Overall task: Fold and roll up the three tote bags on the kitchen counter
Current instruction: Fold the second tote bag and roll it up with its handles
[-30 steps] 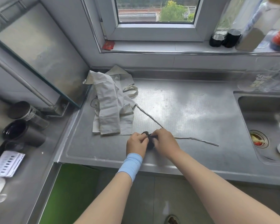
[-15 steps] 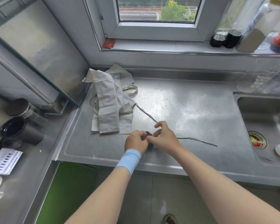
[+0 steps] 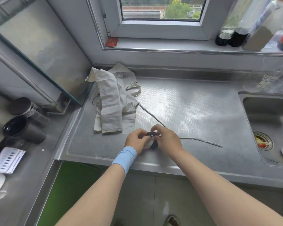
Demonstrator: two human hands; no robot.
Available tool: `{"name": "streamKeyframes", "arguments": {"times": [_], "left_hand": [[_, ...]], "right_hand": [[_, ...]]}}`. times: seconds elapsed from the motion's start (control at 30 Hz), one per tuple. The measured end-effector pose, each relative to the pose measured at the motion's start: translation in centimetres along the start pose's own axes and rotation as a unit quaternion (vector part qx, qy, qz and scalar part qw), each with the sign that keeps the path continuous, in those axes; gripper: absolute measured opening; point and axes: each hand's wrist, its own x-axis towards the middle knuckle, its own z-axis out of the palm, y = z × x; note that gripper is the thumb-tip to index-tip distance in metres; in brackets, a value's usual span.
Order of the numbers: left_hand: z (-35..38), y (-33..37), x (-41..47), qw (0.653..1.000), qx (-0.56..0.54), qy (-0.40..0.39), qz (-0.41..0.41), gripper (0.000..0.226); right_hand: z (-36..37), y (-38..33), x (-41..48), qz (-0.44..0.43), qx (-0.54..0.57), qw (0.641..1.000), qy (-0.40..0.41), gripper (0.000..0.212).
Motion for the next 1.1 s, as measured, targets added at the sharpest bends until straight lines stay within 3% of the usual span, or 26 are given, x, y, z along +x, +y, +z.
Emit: {"name": "streamKeyframes", "arguments": {"times": [0.2,0.27,0.4,0.57,0.7,0.8,0.87,0.97,1.1], "left_hand": [[0.0,1.1,-0.4,0.996,-0.082,-0.023,-0.03,0.007],[-0.2,0.8,-0.2,1.0,-0.029,-0.002,-0.001,0.011],[-0.8,0.1,0.3,0.982,0.154,0.089,0.067,0.039],[-0.8,0.3,-0.2,0.979,0.197,0.021,0.037,0.032],[-0.8,2.5,-1.5,0.996,0.09,0.021,0.006,0.022],[-1.4,5.7,-2.7,0.999,-0.027,-0.009,-0.03,0.016],[-2.1,7.9,-3.5,1.0,-0.014,-0.017,0.008,0.014],[-3.7,11.2,-4.5,0.997,-0.002,-0.014,0.079,0.031],[-7.1,14.8,-5.9,0.994,-0.016,-0.027,0.1,0.06]], "right_hand": [[0.4,0.6,0.5,-0.006,-0.029,1.0,-0.01,0.016],[0.7,0.8,0.6,0.012,-0.01,1.0,0.02,0.012],[1.5,0.9,0.5,0.017,0.061,0.998,0.028,0.008],[0.8,0.4,-0.5,0.023,0.137,0.989,0.042,0.014],[-0.8,-0.6,-1.0,0.027,0.166,0.984,0.055,0.013],[-3.6,-2.6,-0.4,0.026,0.125,0.99,0.063,0.007],[-5.9,-4.4,0.2,0.022,0.103,0.992,0.069,0.008],[-8.8,-7.5,1.0,0.007,0.121,0.991,0.056,0.012],[-11.7,-12.0,2.2,-0.023,0.145,0.989,0.033,0.016]]}}
